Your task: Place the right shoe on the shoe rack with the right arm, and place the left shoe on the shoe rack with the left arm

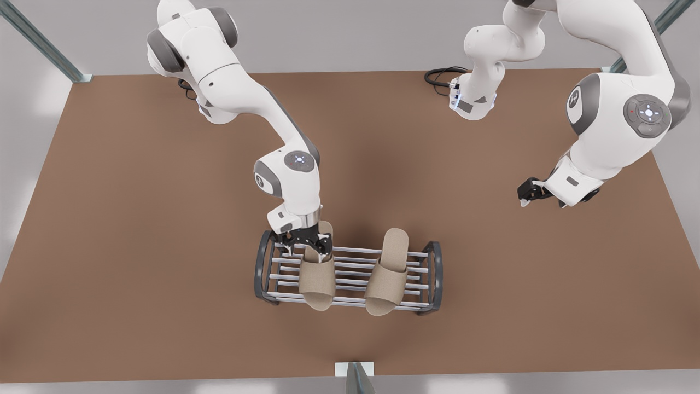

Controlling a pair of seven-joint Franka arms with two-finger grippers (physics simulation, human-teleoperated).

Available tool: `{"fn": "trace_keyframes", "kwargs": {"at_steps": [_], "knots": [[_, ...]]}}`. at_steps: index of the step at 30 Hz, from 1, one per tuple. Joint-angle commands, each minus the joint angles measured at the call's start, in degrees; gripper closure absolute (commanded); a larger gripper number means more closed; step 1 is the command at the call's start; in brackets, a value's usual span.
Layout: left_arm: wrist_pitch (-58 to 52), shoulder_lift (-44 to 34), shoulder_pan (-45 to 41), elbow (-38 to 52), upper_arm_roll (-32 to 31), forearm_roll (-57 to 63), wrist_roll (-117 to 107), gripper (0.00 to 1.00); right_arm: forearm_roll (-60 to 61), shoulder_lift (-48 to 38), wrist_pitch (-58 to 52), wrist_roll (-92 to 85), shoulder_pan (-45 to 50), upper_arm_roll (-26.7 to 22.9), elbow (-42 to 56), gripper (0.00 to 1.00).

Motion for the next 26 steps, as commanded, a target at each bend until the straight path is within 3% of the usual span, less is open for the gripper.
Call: {"fn": "trace_keyframes", "kwargs": {"at_steps": [1, 6, 10, 13, 17, 23, 24, 26], "knots": [[0.0, -0.1, 0.0, 0.1, 0.0, 0.6, 0.6, 0.0, 0.1, -0.2, -0.4, 1.1, 0.2, 0.2, 0.2, 0.0], [0.0, -0.1, 0.0, 0.1, 0.0, 0.9, 0.7, 0.0, 0.7, -0.9, -8.4, 3.0, 5.3, 0.9, 5.6, 0.0], [-0.1, -0.2, 0.0, 0.1, 0.0, 0.9, 0.7, 0.0, 3.0, -19.3, -30.0, 2.1, 3.9, 6.7, 4.5, 0.0], [0.0, -0.1, 0.1, 0.0, 0.0, 0.9, 0.6, 0.0, 8.8, -29.7, -39.8, -12.7, -9.1, 6.8, 4.9, 0.0], [-0.1, -0.2, 0.0, 0.0, 0.0, 0.8, 0.6, 0.0, 14.7, -28.6, -36.9, -35.1, -28.1, 6.7, 2.6, 0.0], [0.0, 0.0, 0.0, -0.1, -0.1, 0.8, 0.6, 0.0, 20.7, -26.2, -35.1, -52.7, -29.4, 6.2, 0.8, 0.0], [0.0, 0.0, 0.0, -0.1, -0.1, 0.8, 0.6, 0.0, 23.2, -26.1, -35.6, -58.9, -25.0, 1.6, 0.7, 0.0], [0.0, 0.0, 0.0, -0.1, -0.1, 0.8, 0.6, 0.0, 27.0, -26.3, -38.9, -67.0, -27.2, 1.2, 1.5, 0.0]]}}
